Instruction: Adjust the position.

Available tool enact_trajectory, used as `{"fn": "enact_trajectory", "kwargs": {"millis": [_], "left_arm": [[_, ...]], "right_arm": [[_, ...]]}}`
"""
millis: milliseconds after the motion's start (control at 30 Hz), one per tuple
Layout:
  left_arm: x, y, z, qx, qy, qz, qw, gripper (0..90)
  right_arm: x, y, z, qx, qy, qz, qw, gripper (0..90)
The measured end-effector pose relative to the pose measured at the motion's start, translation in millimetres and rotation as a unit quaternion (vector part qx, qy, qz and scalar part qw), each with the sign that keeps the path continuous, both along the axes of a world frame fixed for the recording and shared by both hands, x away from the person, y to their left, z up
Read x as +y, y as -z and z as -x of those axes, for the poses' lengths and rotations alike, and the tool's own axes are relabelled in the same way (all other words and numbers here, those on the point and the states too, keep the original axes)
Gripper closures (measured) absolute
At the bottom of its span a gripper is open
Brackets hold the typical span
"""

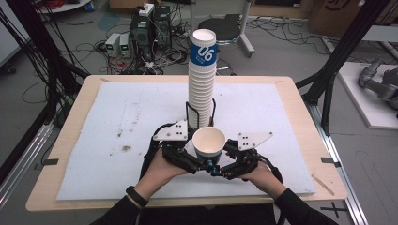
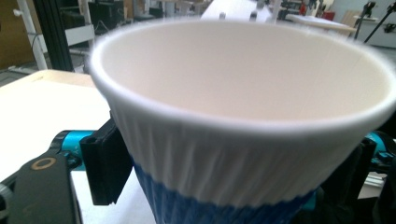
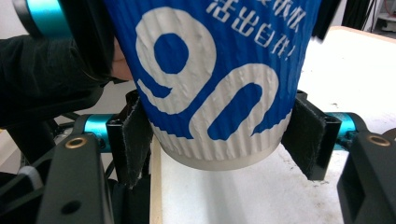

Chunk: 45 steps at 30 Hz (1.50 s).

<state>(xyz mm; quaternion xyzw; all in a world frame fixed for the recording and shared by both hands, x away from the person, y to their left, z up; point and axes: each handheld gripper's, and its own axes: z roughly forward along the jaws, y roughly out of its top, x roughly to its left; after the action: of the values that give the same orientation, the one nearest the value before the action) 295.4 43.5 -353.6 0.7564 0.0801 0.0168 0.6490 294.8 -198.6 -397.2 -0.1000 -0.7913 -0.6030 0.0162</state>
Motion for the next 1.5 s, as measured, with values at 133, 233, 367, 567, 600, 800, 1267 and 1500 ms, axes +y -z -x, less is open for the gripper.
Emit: {"fn": "enact_trajectory", "kwargs": {"millis": [133, 233, 367, 567, 600, 800, 1267, 1500], "left_arm": [[2.1, -2.8, 0.8, -0.003, 0.001, 0.007, 1.0000, 17.9], [2.2, -2.9, 1.0, -0.007, 0.003, 0.006, 1.0000, 20.2], [2.0, -1.4, 0.4, -0.006, 0.006, 0.006, 0.9999, 23.7], [1.8, 0.0, -0.5, -0.004, 0.008, 0.008, 0.9999, 24.9], [1.4, 0.2, -0.3, -0.005, 0.008, 0.006, 0.9999, 24.9], [-2.1, 2.4, 0.6, -0.004, 0.016, 0.002, 0.9999, 25.0], [-3.6, 2.3, 1.9, 0.001, 0.014, 0.009, 0.9999, 19.3], [-0.8, -0.4, 2.1, 0.005, 0.009, 0.028, 0.9996, 18.5]], "right_arm": [[1.2, 1.3, 0.2, 0.002, -0.002, -0.001, 1.0000, 31.3], [1.4, 1.5, 0.0, -0.001, -0.001, -0.001, 1.0000, 31.3], [1.9, 2.2, 0.2, 0.002, -0.003, 0.004, 1.0000, 30.6], [3.5, 0.5, 1.5, 0.006, -0.002, -0.009, 0.9999, 21.0], [3.6, -0.1, 2.0, 0.009, -0.003, -0.012, 0.9999, 21.0], [4.7, -2.4, 2.0, 0.012, 0.000, -0.030, 0.9995, 21.0], [3.7, -3.1, 3.4, 0.009, -0.003, -0.035, 0.9994, 27.6], [4.8, -2.1, 3.2, 0.008, -0.005, -0.034, 0.9994, 27.6]]}}
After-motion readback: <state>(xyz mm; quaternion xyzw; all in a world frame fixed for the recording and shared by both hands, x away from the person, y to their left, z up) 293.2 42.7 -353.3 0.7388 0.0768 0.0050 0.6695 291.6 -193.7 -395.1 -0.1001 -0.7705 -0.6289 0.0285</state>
